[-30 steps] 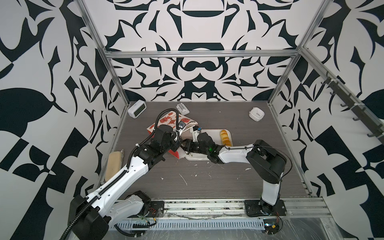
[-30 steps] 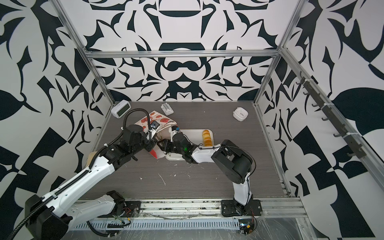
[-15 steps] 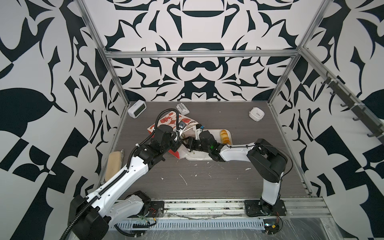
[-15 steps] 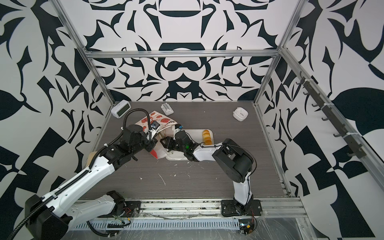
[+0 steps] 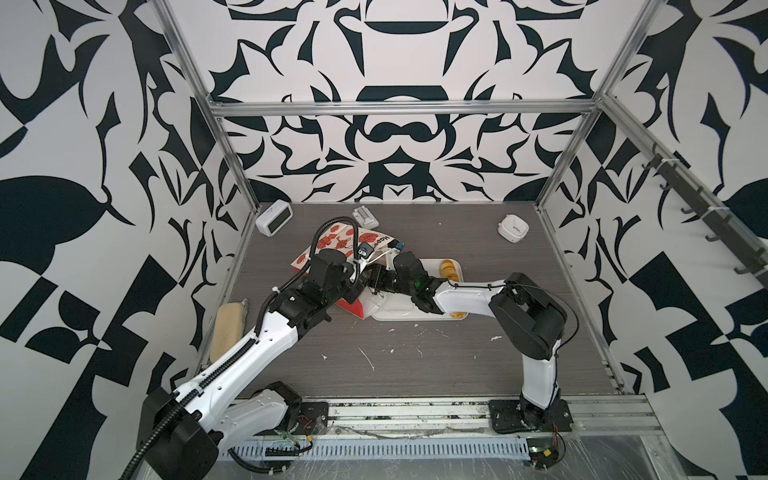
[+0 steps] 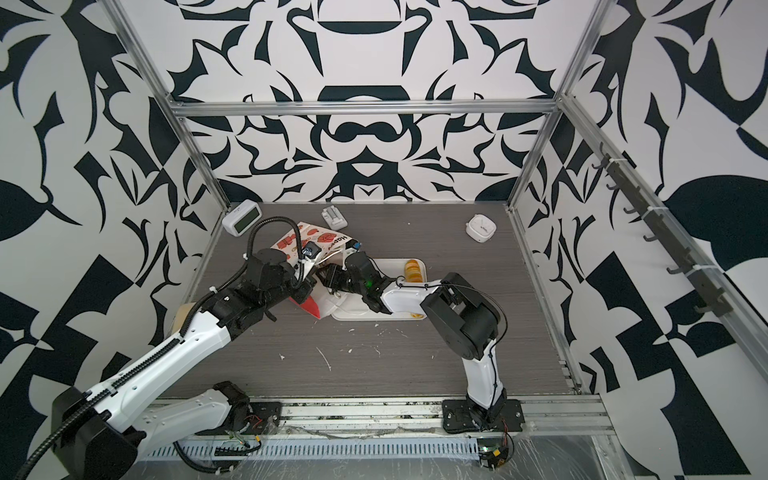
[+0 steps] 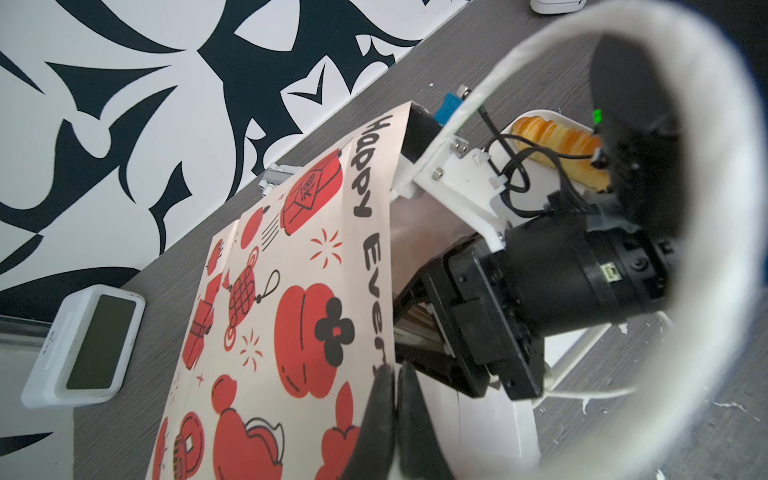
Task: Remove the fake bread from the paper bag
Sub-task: 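Close the tongs on the yellow ring donut and pull it out with the right gripper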
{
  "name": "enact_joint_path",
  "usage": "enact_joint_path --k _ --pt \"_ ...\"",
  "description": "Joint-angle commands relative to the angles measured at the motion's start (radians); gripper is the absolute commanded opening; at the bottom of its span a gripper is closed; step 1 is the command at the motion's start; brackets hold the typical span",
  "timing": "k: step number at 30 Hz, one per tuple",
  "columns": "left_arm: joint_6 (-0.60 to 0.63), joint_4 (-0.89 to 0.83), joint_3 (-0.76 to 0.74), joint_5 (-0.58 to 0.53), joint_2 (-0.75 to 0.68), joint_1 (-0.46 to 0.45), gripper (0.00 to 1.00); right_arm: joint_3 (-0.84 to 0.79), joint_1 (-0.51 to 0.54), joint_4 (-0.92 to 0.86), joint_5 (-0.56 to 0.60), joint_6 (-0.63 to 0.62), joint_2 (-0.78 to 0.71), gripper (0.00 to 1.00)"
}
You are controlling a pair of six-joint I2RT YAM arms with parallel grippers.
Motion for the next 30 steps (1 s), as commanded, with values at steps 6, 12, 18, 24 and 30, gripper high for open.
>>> enact_joint_path --k 6,12,18,24,30 --pt "-0.009 0.035 -0.015 0.035 0.012 -0.002 0.00 0.094 -0.008 0.007 -0.034 -0.016 0.008 0.46" --pt "-0.012 0.039 -0.019 0.034 0.012 -0.002 0.00 0.111 -0.008 -0.001 -0.049 -0.017 0.023 0.41" --pt "-0.014 0.052 -0.032 0.015 0.002 -0.002 0.00 0.100 -0.009 0.000 -0.062 -0.013 0.020 0.30" --pt "-0.014 0.057 -0.036 -0.015 0.007 -0.002 0.00 0.046 -0.011 0.002 -0.071 -0.012 -0.019 0.25" --pt "-0.015 0.074 -0.039 -0.035 0.018 0.003 0.00 -0.065 -0.012 0.024 -0.087 0.006 -0.094 0.24"
